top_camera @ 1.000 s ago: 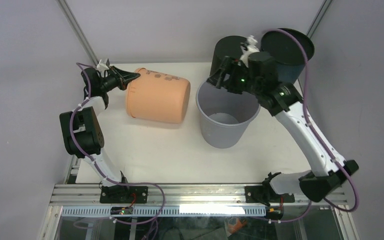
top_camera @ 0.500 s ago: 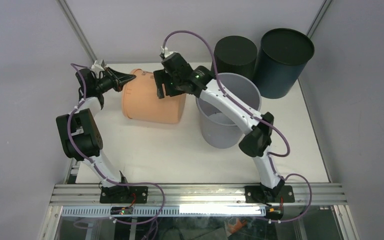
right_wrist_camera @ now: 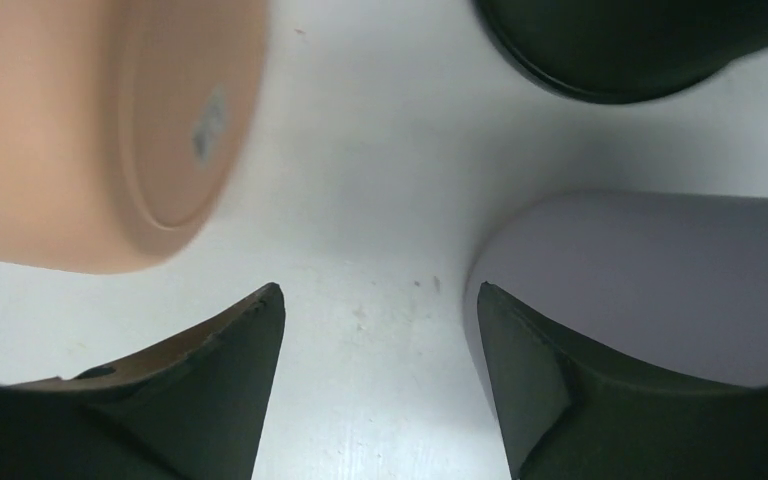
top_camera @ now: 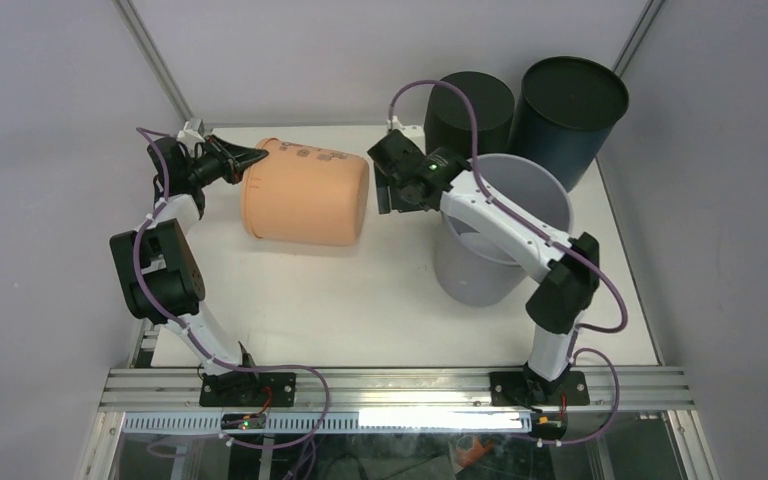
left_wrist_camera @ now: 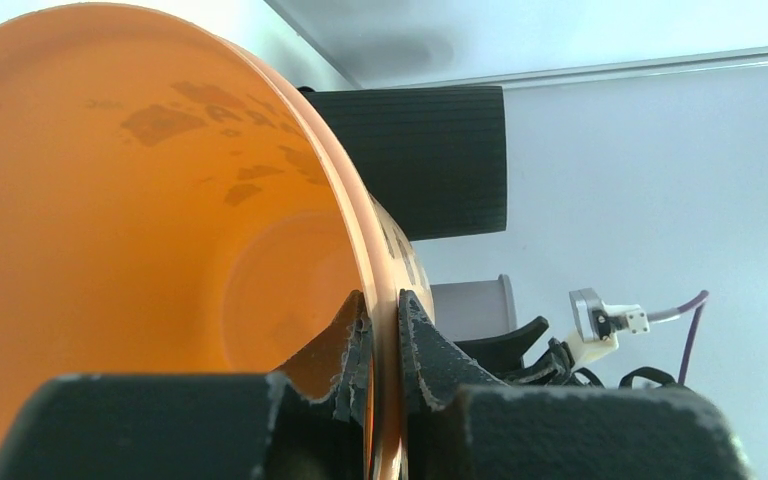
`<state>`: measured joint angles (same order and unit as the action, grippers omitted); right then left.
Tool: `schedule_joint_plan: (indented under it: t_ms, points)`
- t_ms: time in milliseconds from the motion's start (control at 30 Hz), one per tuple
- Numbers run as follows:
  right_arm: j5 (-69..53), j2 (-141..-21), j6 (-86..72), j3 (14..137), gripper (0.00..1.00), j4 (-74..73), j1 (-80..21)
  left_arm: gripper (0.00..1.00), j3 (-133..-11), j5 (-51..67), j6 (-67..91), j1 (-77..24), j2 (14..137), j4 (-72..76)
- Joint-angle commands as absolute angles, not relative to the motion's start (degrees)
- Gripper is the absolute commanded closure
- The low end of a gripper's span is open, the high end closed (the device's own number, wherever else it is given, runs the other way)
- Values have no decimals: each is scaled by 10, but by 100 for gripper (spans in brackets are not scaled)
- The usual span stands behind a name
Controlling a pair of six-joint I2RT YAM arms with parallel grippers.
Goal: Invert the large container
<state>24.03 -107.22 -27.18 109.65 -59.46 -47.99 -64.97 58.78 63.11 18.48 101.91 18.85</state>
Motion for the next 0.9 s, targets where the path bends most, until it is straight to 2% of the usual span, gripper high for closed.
schedule_joint_plan:
  t_ms: [0, 100, 200, 367, 633, 700, 767, 867]
  points:
    - [285, -966, -315, 1020, 26, -570, -460, 100, -610, 537, 538, 194, 1051, 74]
    - [173, -929, -298, 976, 25, -459, -457, 100, -609, 533, 537, 192, 1052, 73]
    - [50, -927, -318, 941, 20, -334, -452, 100, -609, 531, 535, 192, 1049, 69]
    - [-7, -1019, -354, 1003, 18, -286, -448, 100, -612, 519, 504, 192, 1038, 40]
    - [-99, -1088, -412, 1006, 19, -197, -432, 98, -638, 506, 461, 191, 1040, -20]
    - [-114, -1090, -420, 1002, 19, -184, -432, 72, -651, 494, 442, 189, 1042, -48]
    - [-115, -1087, -422, 997, 18, -178, -432, 52, -669, 469, 413, 184, 1036, -89]
    - [-104, -1079, -420, 988, 18, -177, -432, 32, -698, 413, 367, 172, 1019, -154]
